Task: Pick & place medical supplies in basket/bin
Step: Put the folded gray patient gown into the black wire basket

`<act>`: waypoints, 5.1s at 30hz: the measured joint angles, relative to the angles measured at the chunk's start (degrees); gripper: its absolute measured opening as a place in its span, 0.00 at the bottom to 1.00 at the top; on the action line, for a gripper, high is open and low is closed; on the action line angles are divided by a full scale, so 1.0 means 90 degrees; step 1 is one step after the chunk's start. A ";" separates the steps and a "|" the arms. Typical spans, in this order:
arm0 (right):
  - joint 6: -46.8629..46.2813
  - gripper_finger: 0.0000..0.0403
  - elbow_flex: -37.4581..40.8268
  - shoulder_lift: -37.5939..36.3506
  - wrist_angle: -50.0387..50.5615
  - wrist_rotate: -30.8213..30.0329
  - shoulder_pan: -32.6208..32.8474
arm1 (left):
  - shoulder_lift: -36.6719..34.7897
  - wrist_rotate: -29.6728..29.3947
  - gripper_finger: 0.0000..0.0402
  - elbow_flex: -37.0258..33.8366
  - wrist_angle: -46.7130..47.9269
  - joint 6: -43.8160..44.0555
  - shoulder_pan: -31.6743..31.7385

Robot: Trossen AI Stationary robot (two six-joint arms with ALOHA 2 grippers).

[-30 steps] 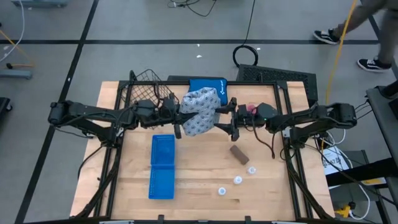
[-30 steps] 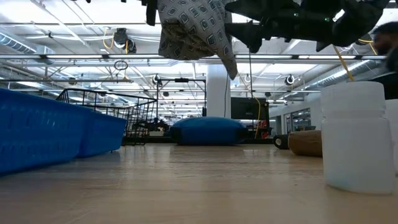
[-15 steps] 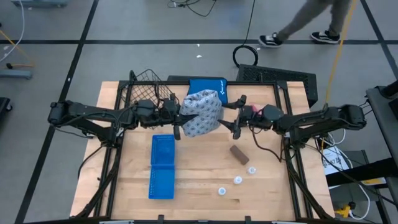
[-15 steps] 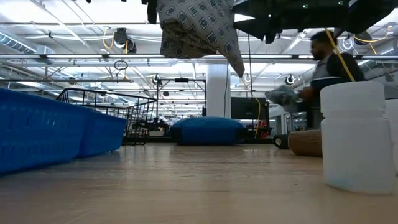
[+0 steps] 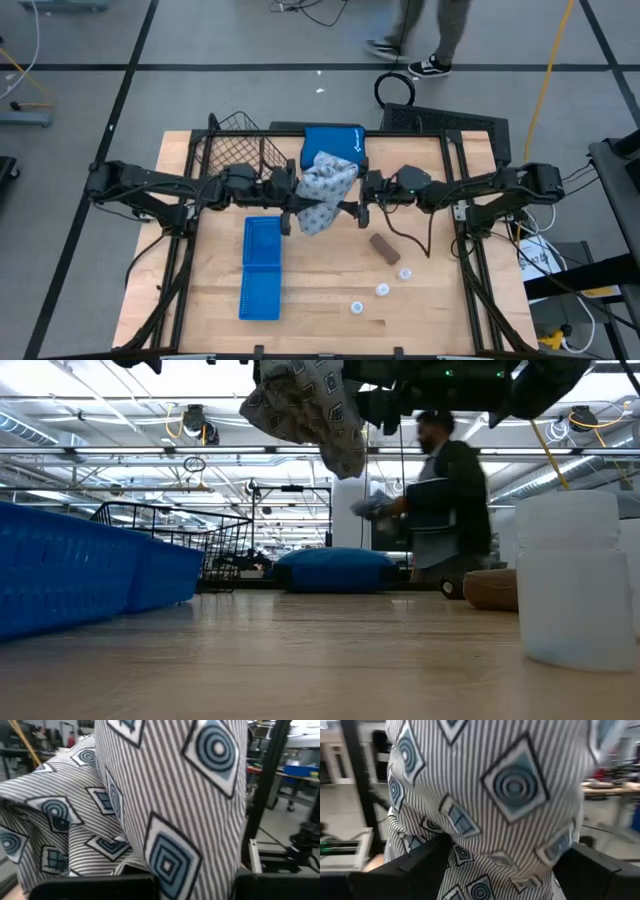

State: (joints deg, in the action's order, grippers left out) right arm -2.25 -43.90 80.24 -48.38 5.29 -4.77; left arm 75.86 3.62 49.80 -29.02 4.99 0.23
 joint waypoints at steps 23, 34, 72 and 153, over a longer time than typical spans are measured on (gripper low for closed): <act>-0.0169 0.72 -0.0199 -0.0012 -0.0655 0.2357 0.0243 | 0.0019 0.1797 0.11 -0.0007 -0.0531 -0.0342 0.0007; -0.0100 0.70 -0.0384 0.0422 -0.0607 0.1296 0.0419 | 0.0133 0.1061 0.11 -0.0010 -0.0563 -0.0537 0.0022; 0.0486 0.10 -0.0581 -0.1043 0.1937 0.2435 0.0167 | -0.1178 -0.0345 0.61 0.0309 0.1170 0.1072 -0.0039; 0.0513 0.84 -0.0578 -0.2280 0.4269 0.1556 -0.0343 | -0.4215 -0.7467 0.11 -0.1095 0.3034 0.0180 -0.0719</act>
State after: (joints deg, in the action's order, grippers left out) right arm 2.37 -49.10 59.72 -9.96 19.29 -7.86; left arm 37.93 -63.59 39.95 -1.71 6.61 -6.24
